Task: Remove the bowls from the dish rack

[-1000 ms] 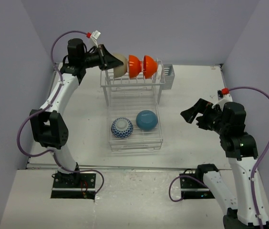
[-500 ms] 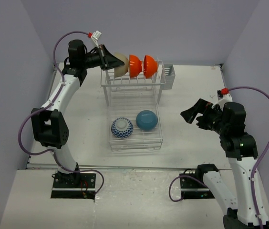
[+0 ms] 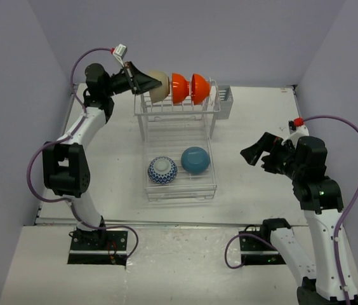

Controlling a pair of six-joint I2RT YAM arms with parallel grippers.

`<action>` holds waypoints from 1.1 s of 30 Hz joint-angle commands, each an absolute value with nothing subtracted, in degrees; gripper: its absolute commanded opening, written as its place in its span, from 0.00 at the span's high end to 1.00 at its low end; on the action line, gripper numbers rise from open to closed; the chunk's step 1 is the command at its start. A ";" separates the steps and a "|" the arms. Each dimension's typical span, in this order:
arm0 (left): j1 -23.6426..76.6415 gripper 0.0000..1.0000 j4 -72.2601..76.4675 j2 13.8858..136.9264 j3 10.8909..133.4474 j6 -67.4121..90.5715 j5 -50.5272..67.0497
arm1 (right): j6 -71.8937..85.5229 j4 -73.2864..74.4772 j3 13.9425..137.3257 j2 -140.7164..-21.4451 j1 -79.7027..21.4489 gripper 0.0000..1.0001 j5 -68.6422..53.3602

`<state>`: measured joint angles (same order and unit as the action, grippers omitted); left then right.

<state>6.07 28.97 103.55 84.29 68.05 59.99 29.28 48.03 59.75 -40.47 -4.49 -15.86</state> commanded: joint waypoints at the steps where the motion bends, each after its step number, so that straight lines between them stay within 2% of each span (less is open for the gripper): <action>1: 4.66 1.00 43.66 101.34 83.94 73.99 61.43 | 28.12 47.90 59.33 -40.25 -4.66 0.01 -15.03; 7: 3.78 1.00 51.85 100.81 82.53 80.76 62.05 | 27.95 47.55 59.15 -40.60 -4.66 0.01 -15.12; 14: 3.60 1.00 72.76 102.57 83.14 97.63 61.00 | 27.95 47.29 58.80 -40.96 -4.66 0.01 -15.29; 21: 1.32 1.00 71.64 100.11 86.48 95.03 58.19 | 27.77 47.20 58.18 -41.13 -4.66 0.01 -15.82; 23: -1.82 1.00 64.89 98.18 87.01 90.73 57.40 | 27.86 47.02 57.83 -41.13 -4.66 0.01 -16.35; 24: -2.72 1.00 60.25 97.30 88.93 83.13 56.87 | 27.95 46.93 57.75 -41.13 -4.66 0.01 -16.43; 25: -3.68 1.00 48.55 95.82 90.69 78.53 56.34 | 28.04 46.76 57.57 -41.05 -4.66 0.01 -16.70; 28: -7.81 1.00 26.64 92.82 96.14 61.12 50.55 | 28.30 46.50 57.22 -40.96 -4.66 0.01 -17.14; 29: -9.56 1.00 21.06 92.29 97.54 53.43 45.58 | 28.39 46.49 57.13 -40.96 -4.66 0.01 -17.23; 32: -11.77 1.00 0.58 92.46 104.57 43.71 37.39 | 28.21 46.67 57.30 -40.96 -4.66 0.01 -17.14; 33: -11.86 1.00 -6.26 94.64 107.11 37.77 30.13 | 28.13 46.67 57.39 -40.87 -4.66 0.01 -17.05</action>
